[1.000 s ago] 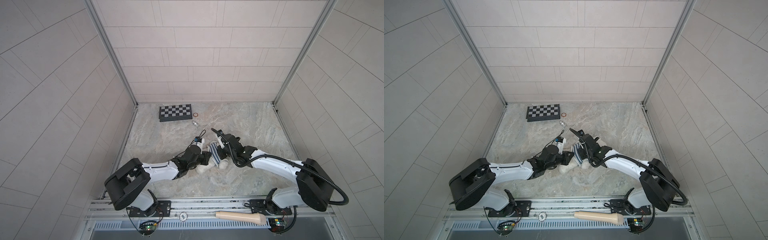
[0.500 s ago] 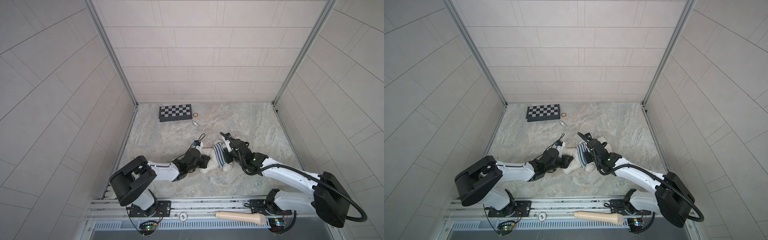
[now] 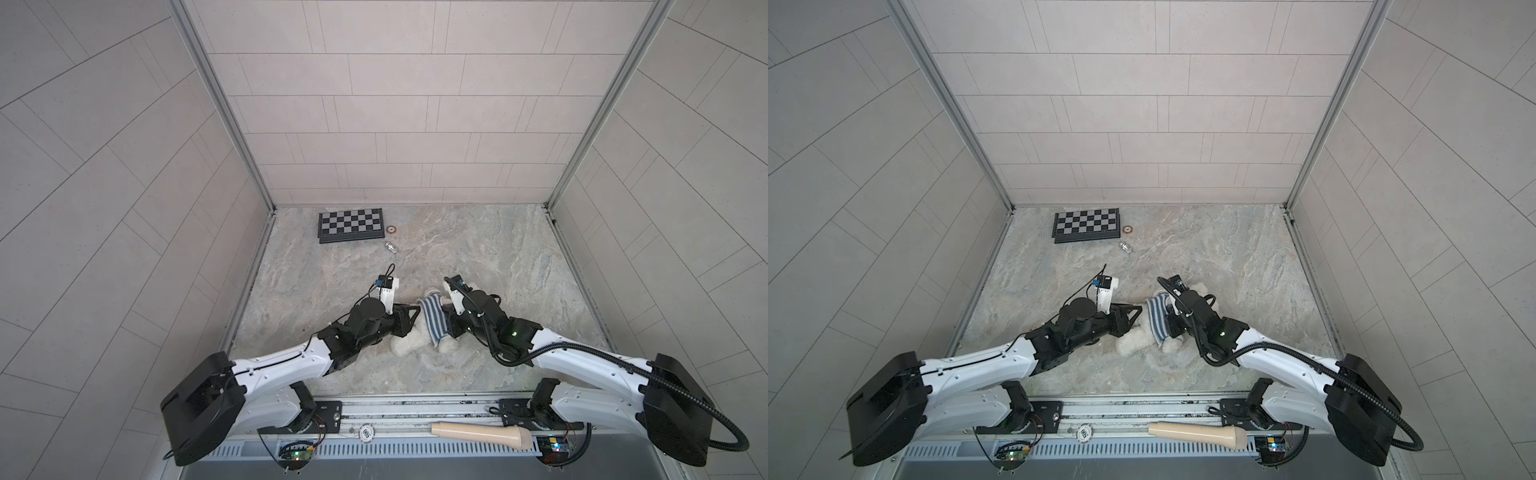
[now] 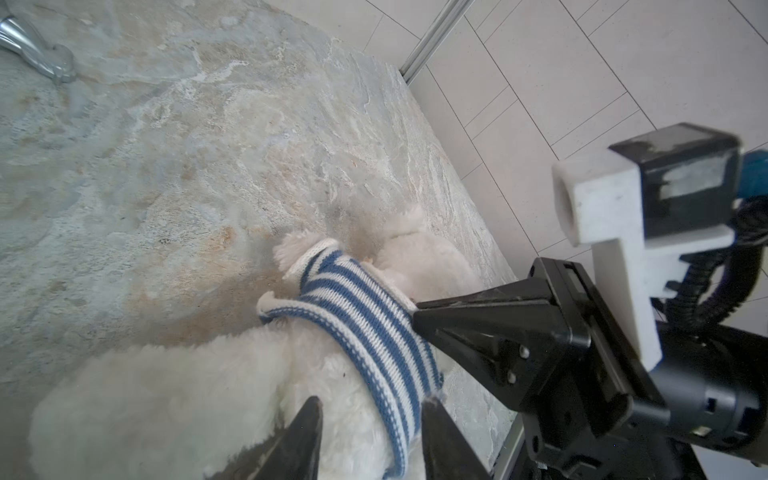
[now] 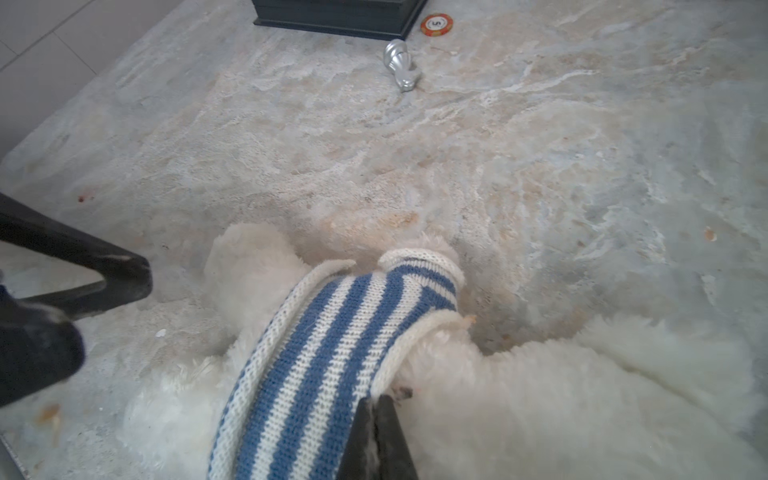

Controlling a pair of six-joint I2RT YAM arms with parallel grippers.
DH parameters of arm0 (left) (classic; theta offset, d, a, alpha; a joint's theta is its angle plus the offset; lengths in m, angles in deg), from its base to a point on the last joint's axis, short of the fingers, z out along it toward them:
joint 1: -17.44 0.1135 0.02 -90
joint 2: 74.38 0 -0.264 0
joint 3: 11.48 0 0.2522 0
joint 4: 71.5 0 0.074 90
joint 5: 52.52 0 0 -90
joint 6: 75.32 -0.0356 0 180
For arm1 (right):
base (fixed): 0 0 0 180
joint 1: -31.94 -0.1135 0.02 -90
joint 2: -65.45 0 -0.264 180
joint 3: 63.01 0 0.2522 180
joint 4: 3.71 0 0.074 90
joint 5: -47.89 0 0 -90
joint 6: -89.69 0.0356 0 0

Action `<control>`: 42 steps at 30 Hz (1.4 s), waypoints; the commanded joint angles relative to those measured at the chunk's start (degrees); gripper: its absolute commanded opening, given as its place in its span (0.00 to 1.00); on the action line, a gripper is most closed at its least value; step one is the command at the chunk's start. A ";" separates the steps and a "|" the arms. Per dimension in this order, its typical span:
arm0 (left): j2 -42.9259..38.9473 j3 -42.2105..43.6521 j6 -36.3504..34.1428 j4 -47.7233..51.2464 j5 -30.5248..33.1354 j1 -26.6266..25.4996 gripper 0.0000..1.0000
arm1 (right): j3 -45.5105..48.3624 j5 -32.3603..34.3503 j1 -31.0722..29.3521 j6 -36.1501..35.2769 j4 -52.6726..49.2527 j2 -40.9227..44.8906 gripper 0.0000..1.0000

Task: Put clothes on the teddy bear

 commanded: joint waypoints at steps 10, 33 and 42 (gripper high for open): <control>5.70 -3.39 -1.73 6.29 3.26 -0.53 0.40 | 0.29 -1.14 -2.55 5.00 7.65 -3.69 0.00; 7.72 -1.27 0.43 7.43 4.09 -0.72 0.18 | 2.33 4.69 -6.47 5.52 10.33 -3.76 0.00; 7.76 0.06 0.46 7.68 5.74 -0.77 0.09 | 5.87 6.98 -5.78 6.39 10.68 -0.23 0.00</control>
